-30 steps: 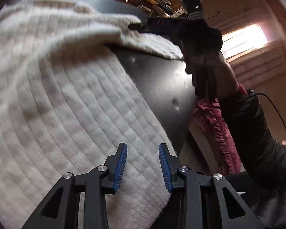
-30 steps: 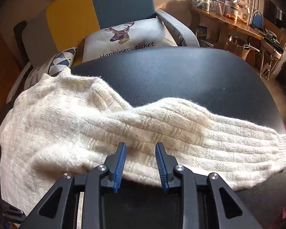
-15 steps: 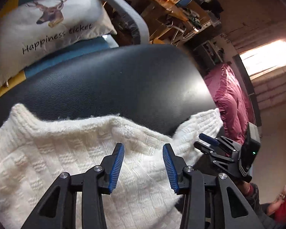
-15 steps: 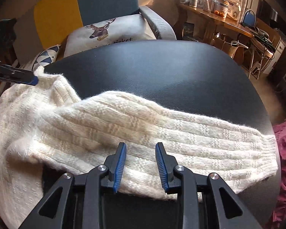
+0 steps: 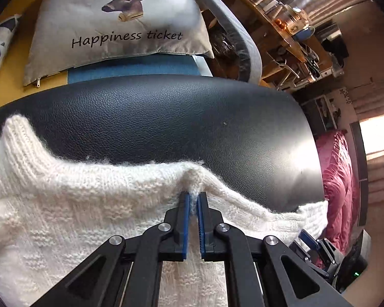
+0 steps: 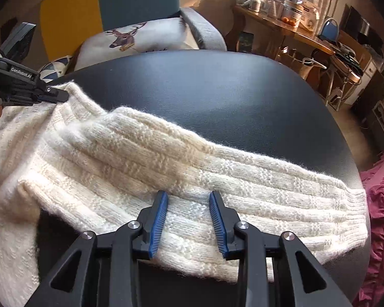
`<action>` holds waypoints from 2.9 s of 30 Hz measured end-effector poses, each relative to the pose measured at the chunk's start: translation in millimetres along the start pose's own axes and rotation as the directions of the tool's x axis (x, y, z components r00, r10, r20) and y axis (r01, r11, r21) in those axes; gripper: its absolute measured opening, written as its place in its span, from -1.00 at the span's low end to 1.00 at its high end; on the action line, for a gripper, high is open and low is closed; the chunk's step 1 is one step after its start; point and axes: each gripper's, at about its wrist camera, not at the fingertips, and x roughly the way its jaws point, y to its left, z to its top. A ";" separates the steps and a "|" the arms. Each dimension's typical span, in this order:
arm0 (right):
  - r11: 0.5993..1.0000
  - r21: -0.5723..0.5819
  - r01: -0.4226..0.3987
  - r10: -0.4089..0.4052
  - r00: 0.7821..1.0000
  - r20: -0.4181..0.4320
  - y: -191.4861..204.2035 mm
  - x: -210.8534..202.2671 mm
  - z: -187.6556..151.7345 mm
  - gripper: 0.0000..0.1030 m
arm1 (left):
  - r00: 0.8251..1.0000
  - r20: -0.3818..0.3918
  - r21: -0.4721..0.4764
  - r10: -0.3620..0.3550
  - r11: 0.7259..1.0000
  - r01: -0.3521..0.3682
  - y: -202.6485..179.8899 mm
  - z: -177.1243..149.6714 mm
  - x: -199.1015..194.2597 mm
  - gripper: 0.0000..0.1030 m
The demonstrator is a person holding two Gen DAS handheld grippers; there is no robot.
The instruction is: Fold clothes
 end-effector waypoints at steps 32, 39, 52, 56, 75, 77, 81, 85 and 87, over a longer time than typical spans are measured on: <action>0.954 -0.300 -0.017 0.012 1.000 -0.019 147.9 26.7 43.4 -0.29 | 0.992 0.121 0.103 -0.046 0.994 0.034 82.5 -282.8 -116.9 -0.79; 0.948 -0.318 0.003 -0.002 1.000 0.003 176.5 -3.8 45.7 -0.24 | 0.978 0.190 0.006 -0.081 0.997 0.082 95.8 -280.2 -139.6 -0.79; 0.889 -0.323 -0.324 0.313 0.946 -0.086 281.1 -10.3 23.0 -0.24 | 0.910 0.391 -0.167 0.138 0.983 -0.078 201.6 -230.3 -240.6 -0.70; 0.873 -0.294 -0.390 0.387 0.919 -0.071 279.8 -7.1 64.9 -0.24 | 0.884 0.432 0.007 0.176 0.980 -0.199 195.1 -161.7 -245.4 -0.49; 0.762 -0.291 -0.578 0.506 0.813 -0.288 266.1 103.0 202.0 -0.07 | 0.979 0.190 0.287 0.079 0.949 -0.132 192.4 -2.3 -126.3 -0.04; 0.767 -0.339 -0.544 0.469 0.837 -0.282 274.1 100.3 198.0 -0.62 | 0.980 0.176 0.291 0.097 0.945 -0.146 189.2 -5.7 -118.5 -0.06; 0.757 -0.498 -0.422 0.382 0.905 -0.186 295.2 74.8 181.1 -0.81 | 0.951 0.266 0.286 0.155 0.930 -0.232 178.8 -26.4 -119.3 -0.80; 0.750 -0.636 -0.183 0.248 0.969 0.015 315.3 60.8 161.9 -0.85 | 0.875 0.409 0.190 0.259 0.913 -0.360 176.6 -45.4 -123.2 -0.82; 0.742 -0.665 -0.083 0.179 0.981 0.077 324.0 69.3 152.8 -0.85 | 0.836 0.434 0.149 0.336 0.888 -0.435 173.1 -46.1 -114.3 -0.81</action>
